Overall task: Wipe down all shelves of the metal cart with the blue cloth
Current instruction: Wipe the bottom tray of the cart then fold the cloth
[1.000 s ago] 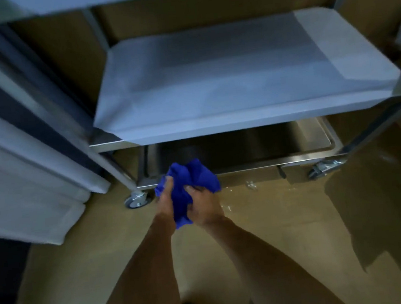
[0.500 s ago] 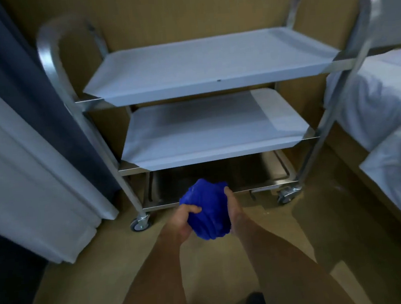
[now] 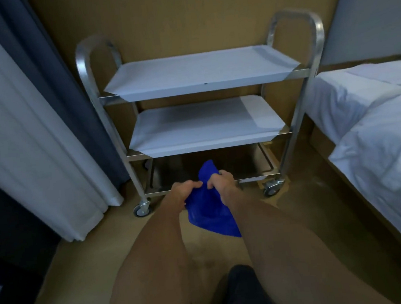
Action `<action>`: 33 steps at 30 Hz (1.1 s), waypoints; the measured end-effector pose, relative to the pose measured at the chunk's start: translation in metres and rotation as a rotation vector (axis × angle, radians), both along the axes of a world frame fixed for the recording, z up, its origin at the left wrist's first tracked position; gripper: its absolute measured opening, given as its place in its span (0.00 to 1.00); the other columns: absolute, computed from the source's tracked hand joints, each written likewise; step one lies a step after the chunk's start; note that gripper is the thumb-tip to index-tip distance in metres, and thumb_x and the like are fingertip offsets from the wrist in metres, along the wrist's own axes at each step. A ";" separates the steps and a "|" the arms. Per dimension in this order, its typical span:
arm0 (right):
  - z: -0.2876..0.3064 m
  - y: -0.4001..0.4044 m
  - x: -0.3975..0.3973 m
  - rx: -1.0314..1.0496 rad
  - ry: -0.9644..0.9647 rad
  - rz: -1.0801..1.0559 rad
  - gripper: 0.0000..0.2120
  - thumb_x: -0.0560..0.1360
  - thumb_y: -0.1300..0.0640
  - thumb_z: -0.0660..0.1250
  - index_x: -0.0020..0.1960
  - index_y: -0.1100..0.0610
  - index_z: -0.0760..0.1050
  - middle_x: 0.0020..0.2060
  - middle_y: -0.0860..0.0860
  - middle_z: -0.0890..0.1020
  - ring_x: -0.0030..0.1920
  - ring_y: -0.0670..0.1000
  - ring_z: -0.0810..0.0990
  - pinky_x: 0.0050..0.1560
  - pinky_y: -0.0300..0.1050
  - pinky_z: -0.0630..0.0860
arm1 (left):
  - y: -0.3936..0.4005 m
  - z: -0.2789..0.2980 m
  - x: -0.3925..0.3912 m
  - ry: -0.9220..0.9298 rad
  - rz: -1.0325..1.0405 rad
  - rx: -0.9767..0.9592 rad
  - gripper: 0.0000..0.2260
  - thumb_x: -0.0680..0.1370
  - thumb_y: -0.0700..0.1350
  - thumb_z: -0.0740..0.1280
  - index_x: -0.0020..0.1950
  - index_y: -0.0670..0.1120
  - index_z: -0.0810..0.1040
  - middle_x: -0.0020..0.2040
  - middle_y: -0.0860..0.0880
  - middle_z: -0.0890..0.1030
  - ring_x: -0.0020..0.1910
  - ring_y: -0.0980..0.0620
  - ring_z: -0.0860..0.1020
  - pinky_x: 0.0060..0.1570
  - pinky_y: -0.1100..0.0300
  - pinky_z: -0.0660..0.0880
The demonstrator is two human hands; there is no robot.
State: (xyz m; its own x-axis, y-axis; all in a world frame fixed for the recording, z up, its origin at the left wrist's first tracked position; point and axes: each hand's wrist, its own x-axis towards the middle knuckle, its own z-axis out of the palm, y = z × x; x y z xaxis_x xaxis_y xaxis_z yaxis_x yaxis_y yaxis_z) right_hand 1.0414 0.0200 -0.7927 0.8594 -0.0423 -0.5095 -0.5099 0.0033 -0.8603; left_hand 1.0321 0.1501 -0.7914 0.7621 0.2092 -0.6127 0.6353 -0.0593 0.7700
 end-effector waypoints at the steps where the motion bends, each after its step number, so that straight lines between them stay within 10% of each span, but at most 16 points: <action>1: 0.002 0.004 -0.005 -0.010 -0.036 0.002 0.16 0.67 0.69 0.65 0.53 0.57 0.72 0.48 0.55 0.77 0.47 0.52 0.75 0.45 0.49 0.72 | 0.000 0.003 -0.006 -0.029 0.004 0.013 0.10 0.74 0.43 0.73 0.52 0.42 0.79 0.52 0.43 0.82 0.48 0.45 0.79 0.51 0.48 0.77; 7: -0.008 0.027 -0.042 -0.091 -0.170 -0.087 0.23 0.68 0.65 0.69 0.57 0.51 0.64 0.45 0.52 0.76 0.44 0.51 0.77 0.47 0.52 0.77 | 0.005 0.009 -0.035 -0.239 0.007 0.166 0.07 0.72 0.32 0.67 0.42 0.44 0.78 0.44 0.41 0.80 0.48 0.43 0.78 0.50 0.50 0.76; 15: -0.037 0.025 -0.062 -0.068 -0.068 0.069 0.26 0.65 0.68 0.71 0.58 0.52 0.68 0.50 0.52 0.77 0.51 0.52 0.77 0.53 0.50 0.76 | 0.019 -0.024 -0.050 0.027 -0.396 0.387 0.10 0.72 0.38 0.73 0.48 0.45 0.75 0.52 0.45 0.77 0.54 0.46 0.75 0.62 0.48 0.73; 23: -0.066 0.020 -0.040 -0.480 -0.088 0.329 0.23 0.65 0.60 0.80 0.51 0.53 0.69 0.46 0.48 0.75 0.45 0.46 0.73 0.50 0.43 0.72 | 0.041 -0.067 -0.032 -0.106 -0.466 0.605 0.09 0.77 0.39 0.67 0.38 0.48 0.75 0.38 0.49 0.77 0.38 0.53 0.74 0.35 0.62 0.68; 27: -0.040 0.030 -0.052 -0.360 0.008 0.320 0.34 0.57 0.56 0.83 0.57 0.55 0.70 0.50 0.48 0.79 0.52 0.49 0.79 0.49 0.44 0.79 | 0.050 -0.037 -0.049 -0.078 -0.414 0.620 0.08 0.74 0.37 0.65 0.40 0.48 0.79 0.38 0.48 0.80 0.43 0.48 0.79 0.40 0.57 0.73; 33: 0.068 0.037 -0.081 -0.430 0.083 0.443 0.11 0.63 0.61 0.79 0.41 0.60 0.80 0.40 0.59 0.84 0.42 0.55 0.84 0.47 0.51 0.82 | 0.052 0.070 -0.075 -0.024 -0.392 0.482 0.18 0.69 0.32 0.59 0.39 0.55 0.80 0.44 0.47 0.84 0.47 0.46 0.81 0.50 0.50 0.80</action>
State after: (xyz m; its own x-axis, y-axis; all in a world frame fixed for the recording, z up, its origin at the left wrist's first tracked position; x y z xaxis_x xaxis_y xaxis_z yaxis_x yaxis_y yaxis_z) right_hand 0.9603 0.0570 -0.7244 0.8004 0.0935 -0.5921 -0.4486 -0.5617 -0.6952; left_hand 0.9572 0.2023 -0.7213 0.8505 0.1603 -0.5009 0.4790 -0.6295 0.6118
